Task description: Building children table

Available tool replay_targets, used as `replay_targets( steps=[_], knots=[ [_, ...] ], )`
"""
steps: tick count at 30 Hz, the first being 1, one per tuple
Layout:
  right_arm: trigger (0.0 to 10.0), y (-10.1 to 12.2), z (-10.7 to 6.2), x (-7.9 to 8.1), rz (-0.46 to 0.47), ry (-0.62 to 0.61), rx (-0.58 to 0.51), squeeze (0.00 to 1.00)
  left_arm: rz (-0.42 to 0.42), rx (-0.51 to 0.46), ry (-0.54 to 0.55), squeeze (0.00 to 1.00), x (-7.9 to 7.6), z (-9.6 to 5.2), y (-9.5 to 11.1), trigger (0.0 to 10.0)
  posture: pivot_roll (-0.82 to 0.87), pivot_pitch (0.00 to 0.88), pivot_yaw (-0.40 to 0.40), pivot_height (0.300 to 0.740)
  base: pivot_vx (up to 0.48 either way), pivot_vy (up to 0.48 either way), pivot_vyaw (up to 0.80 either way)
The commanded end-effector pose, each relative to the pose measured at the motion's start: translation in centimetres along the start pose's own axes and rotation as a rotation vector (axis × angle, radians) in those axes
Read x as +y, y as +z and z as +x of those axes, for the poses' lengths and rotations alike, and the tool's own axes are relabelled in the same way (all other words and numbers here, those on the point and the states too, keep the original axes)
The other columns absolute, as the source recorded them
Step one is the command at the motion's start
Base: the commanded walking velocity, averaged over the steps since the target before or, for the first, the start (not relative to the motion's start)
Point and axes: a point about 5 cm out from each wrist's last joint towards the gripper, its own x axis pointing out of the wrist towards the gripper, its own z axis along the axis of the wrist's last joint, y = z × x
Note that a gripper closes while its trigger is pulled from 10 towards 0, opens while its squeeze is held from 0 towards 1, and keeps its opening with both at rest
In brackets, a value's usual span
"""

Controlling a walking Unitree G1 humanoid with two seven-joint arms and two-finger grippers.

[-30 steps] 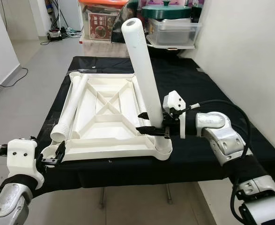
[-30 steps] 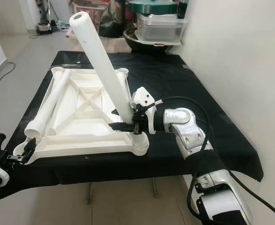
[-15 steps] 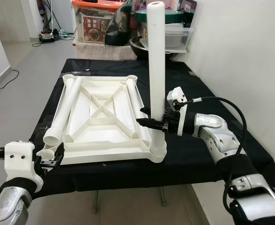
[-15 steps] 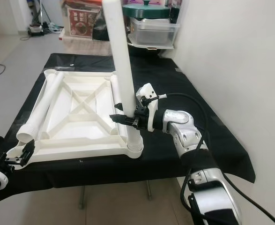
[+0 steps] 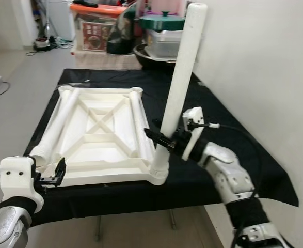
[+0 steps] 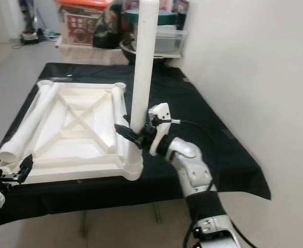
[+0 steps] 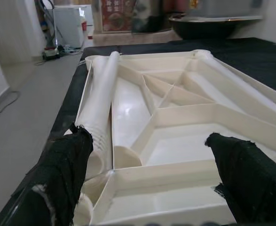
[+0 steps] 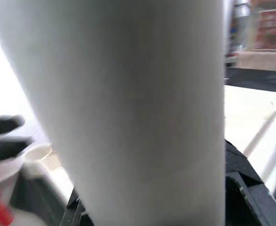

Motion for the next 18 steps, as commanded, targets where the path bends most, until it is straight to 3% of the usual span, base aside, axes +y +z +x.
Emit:
replay_targets(
  steps=[1, 3, 4, 5, 18],
  knots=[
    [10.0, -4.5, -0.1, -0.3, 0.059, -0.224, 0.188, 0.0, 0.001, 0.003, 0.002, 0.0, -0.1, 0.0, 0.1, 10.0, 0.12, 0.0, -0.106, 0.74, 0.0, 0.0, 0.0],
    [10.0, -5.7, -0.3, -1.1, 0.104, -0.422, 0.281, 0.0, 0.001, 0.007, 0.001, 0.0, -0.1, -0.1, 0.1, 10.0, 0.12, 0.0, -0.1, 0.74, 0.0, 0.0, 0.0],
    [10.0, -5.7, -0.3, -1.1, 0.104, -0.422, 0.281, 0.0, 0.001, 0.007, 0.001, 0.0, -0.1, -0.1, 0.1, 10.0, 0.12, 0.0, -0.1, 0.74, 0.0, 0.0, 0.0],
    [10.0, -6.4, -0.4, -1.4, 0.124, -0.522, 0.344, 0.0, 0.008, 0.011, 0.002, 0.0, -0.1, 0.0, 0.1, 10.0, 0.12, 0.0, -0.098, 0.74, 0.0, 0.0, 0.0],
    [10.0, -6.5, -0.2, -0.5, 0.115, -0.646, 0.387, 0.0, 0.023, 0.019, 0.028, 0.0, 0.3, 0.1, -0.1, 10.0, 0.13, 0.0, -0.103, 0.74, 0.0, 0.0, 0.0]
  ],
)
